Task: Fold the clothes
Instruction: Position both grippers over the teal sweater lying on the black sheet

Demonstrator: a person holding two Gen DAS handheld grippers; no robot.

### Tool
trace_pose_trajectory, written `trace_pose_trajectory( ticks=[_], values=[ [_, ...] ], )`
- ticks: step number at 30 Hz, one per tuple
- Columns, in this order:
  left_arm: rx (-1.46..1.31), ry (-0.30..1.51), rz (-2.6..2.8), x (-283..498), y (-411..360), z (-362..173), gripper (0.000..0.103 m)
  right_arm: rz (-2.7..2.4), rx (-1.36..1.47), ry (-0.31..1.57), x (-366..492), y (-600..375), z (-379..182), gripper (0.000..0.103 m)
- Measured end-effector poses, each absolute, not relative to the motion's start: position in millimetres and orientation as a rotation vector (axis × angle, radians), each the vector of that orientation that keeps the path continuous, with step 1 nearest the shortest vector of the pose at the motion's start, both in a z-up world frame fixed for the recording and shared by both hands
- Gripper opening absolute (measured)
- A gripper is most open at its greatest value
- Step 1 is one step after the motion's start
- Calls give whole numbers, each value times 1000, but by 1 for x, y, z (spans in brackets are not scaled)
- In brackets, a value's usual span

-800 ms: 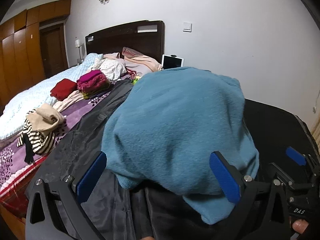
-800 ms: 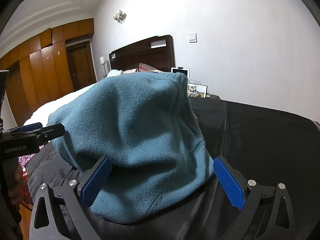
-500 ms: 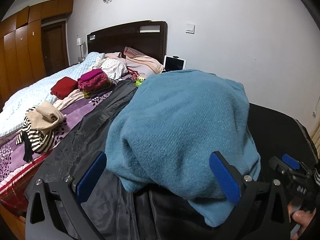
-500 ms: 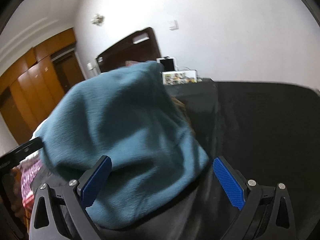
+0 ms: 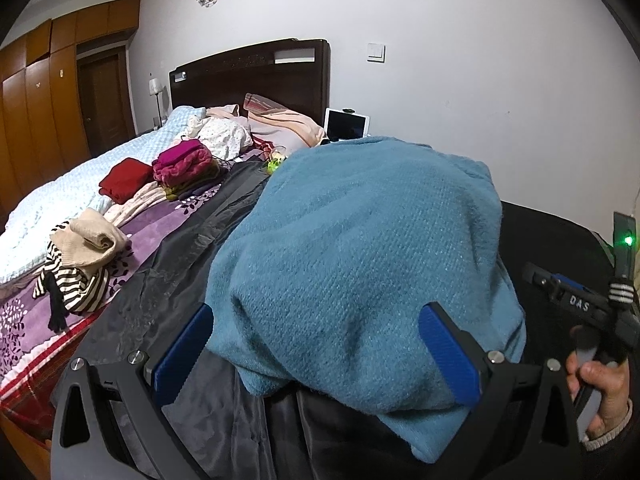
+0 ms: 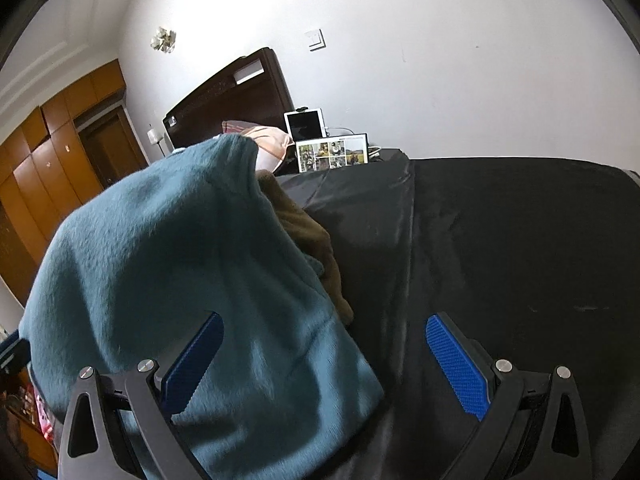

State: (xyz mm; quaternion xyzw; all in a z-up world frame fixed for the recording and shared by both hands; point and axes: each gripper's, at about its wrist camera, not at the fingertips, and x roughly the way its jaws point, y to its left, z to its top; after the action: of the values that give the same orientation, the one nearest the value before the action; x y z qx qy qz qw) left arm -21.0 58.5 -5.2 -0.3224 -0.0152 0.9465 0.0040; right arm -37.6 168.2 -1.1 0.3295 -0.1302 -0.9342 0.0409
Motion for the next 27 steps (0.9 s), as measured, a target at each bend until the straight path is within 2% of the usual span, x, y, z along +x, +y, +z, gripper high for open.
trace_pose_trajectory(
  ticks=[13,27],
  values=[
    [-1012,-40,2969,-30,61,-3,103,-2831,999,-343,-63,155,-9,103],
    [-1000,-47,2985,-33,62,-1,103,-2876,1045,-240,-53,150,-3,103]
  ],
)
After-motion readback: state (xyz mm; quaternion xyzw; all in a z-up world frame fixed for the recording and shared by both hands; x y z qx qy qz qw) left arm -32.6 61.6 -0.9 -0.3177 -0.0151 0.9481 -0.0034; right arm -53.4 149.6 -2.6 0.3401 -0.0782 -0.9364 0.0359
